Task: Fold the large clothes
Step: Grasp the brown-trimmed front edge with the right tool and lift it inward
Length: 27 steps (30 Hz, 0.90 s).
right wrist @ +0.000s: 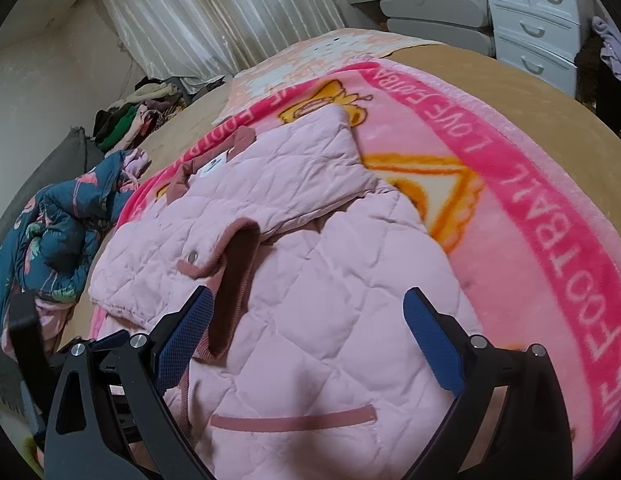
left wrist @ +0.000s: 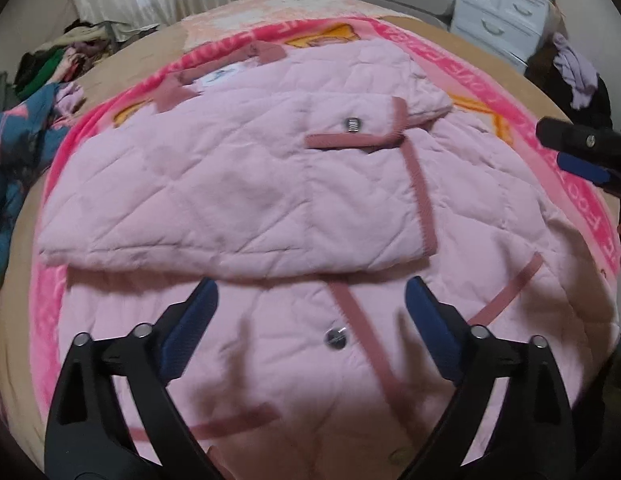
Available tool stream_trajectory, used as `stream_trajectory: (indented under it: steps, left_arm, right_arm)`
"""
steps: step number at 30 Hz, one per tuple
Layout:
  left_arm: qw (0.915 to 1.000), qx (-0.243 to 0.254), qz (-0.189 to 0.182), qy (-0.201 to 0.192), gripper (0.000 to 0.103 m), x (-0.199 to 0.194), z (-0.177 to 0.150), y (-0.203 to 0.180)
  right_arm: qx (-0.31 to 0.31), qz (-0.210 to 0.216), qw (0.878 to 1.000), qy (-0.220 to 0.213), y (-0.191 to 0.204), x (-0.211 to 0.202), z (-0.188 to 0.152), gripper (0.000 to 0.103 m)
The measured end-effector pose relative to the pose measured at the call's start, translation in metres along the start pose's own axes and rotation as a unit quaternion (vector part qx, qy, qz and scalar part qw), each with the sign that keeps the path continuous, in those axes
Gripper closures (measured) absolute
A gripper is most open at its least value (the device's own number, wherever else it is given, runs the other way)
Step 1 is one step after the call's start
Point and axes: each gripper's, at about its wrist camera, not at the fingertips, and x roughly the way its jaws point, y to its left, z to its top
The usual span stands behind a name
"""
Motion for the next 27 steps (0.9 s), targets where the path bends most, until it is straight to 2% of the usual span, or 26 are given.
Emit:
stream_trajectory:
  steps: [5, 10, 18, 21, 22, 23, 25, 26, 27]
  left_arm:
    - [0.9984, -0.051, 0.019, -0.015, 0.009, -0.019, -0.005, 0.038]
    - [0.9916, -0.083, 0.088, -0.045, 0.009, -0.04, -0.005, 0.079]
    - [0.9815, -0.124, 0.125, -0.074, 0.009, -0.061, -0.014, 0.121]
    - [0.9792, -0.125, 0.141, -0.075, 0.009, -0.06, -0.017, 0.129]
    - [0.9793, -0.127, 0.139, -0.074, 0.009, -0.059, -0.017, 0.132]
    - [0.9793, -0.13, 0.136, -0.073, 0.009, -0.059, -0.018, 0.134]
    - [0.9795, -0.137, 0.129, -0.073, 0.009, -0.058, -0.02, 0.138]
    - [0.9792, -0.141, 0.127, -0.072, 0.009, -0.057, -0.021, 0.14]
    - [0.9789, -0.144, 0.125, -0.071, 0.009, -0.055, -0.021, 0.142]
  right_arm:
    - [-0.014, 0.021, 0.999, 0.024, 0.026, 0.016, -0.011, 0.008]
    - [-0.043, 0.04, 0.997, 0.048, 0.062, 0.042, -0.024, 0.008]
    - [0.006, 0.056, 0.995, 0.081, 0.078, 0.086, -0.034, 0.01]
    - [0.027, 0.059, 0.995, 0.081, 0.075, 0.094, -0.037, 0.018]
    - [0.028, 0.061, 0.995, 0.078, 0.074, 0.095, -0.037, 0.026]
    - [0.026, 0.063, 0.995, 0.076, 0.074, 0.095, -0.036, 0.041]
    - [0.017, 0.066, 0.996, 0.066, 0.076, 0.094, -0.036, 0.05]
    - [0.01, 0.069, 0.996, 0.062, 0.077, 0.093, -0.035, 0.059]
    - [0.002, 0.073, 0.996, 0.058, 0.079, 0.092, -0.035, 0.064]
